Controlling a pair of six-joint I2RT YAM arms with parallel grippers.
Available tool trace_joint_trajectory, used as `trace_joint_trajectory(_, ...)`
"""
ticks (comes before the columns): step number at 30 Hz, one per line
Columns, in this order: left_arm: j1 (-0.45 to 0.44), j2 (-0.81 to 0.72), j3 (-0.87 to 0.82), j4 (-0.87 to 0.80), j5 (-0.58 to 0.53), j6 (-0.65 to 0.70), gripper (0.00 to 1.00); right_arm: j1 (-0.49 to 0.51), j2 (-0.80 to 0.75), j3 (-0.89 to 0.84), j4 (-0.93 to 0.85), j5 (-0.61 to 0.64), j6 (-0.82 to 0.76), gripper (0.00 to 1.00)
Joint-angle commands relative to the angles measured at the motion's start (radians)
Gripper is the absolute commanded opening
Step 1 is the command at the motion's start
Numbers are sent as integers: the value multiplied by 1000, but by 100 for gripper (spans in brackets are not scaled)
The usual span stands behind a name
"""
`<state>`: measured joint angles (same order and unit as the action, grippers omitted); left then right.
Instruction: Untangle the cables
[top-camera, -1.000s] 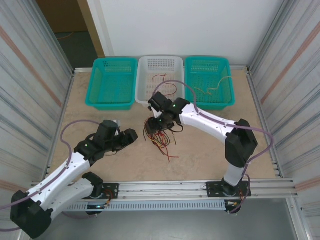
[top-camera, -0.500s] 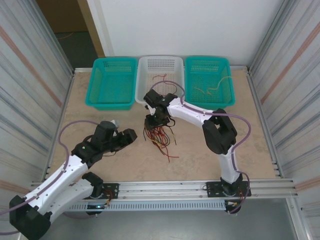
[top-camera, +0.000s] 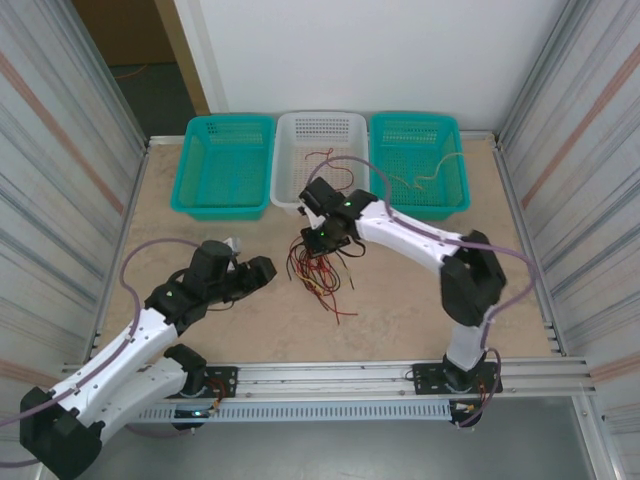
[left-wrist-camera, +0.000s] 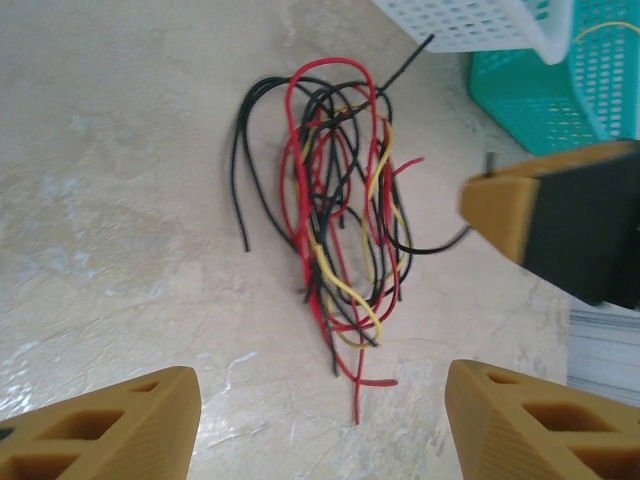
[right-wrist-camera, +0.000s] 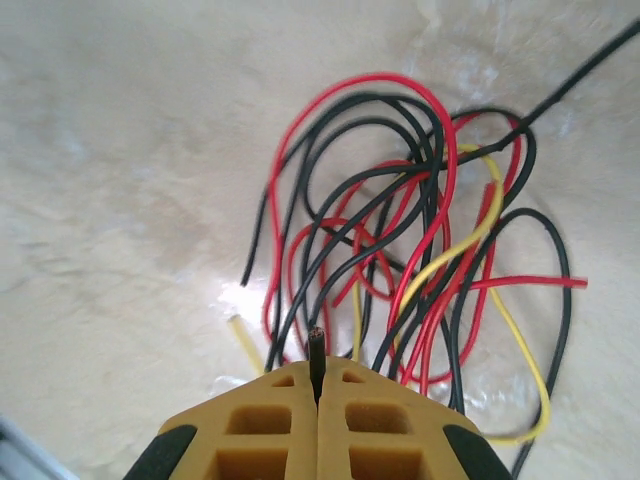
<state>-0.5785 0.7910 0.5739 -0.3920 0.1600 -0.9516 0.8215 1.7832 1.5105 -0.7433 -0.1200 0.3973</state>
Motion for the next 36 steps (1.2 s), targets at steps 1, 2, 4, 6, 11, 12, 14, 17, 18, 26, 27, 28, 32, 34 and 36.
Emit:
trace_joint_trajectory(1, -34, -1, 38, 129, 44, 64, 63, 8, -186, -33, 63, 10, 63, 0)
trace_joint_trajectory(2, -48, 5, 43, 173, 56, 77, 62, 8, -224, -41, 77, 9, 77, 0)
trace_joint_trajectory(4, -76, 21, 61, 243, 69, 96, 60, 7, -283, -41, 92, 17, 104, 0)
trace_joint_trajectory(6, -113, 39, 81, 323, 73, 126, 59, -6, -321, -23, 93, 12, 136, 0)
trace_joint_trajectory(11, -159, 130, 172, 375, 56, 232, 57, -33, -384, 37, 97, -39, 193, 0)
trace_joint_trajectory(12, -159, 150, 188, 377, 62, 242, 57, -34, -390, 48, 102, -53, 198, 0)
trace_joint_trajectory(14, -162, 192, 217, 401, 92, 268, 61, -36, -405, 76, 109, -74, 204, 0)
trace_joint_trajectory(17, -174, 231, 246, 430, 97, 299, 69, -45, -411, 120, 102, -88, 206, 0)
trace_joint_trajectory(18, -175, 238, 247, 452, 105, 308, 72, -50, -415, 127, 106, -92, 208, 0)
trace_joint_trajectory(26, -175, 325, 315, 470, 38, 402, 72, -144, -420, 138, 181, -230, 257, 0)
trace_joint_trajectory(27, -175, 341, 337, 461, 26, 413, 70, -156, -415, 141, 184, -249, 260, 0)
trace_joint_trajectory(28, -175, 357, 357, 455, 18, 426, 69, -168, -412, 145, 190, -269, 263, 0)
trace_joint_trajectory(32, -175, 404, 408, 466, 5, 478, 55, -207, -403, 144, 235, -343, 292, 0)
trace_joint_trajectory(34, -175, 421, 426, 471, -3, 500, 40, -221, -403, 138, 263, -363, 308, 0)
trace_joint_trajectory(36, -173, 427, 443, 461, -34, 506, 28, -239, -400, 133, 287, -383, 325, 0)
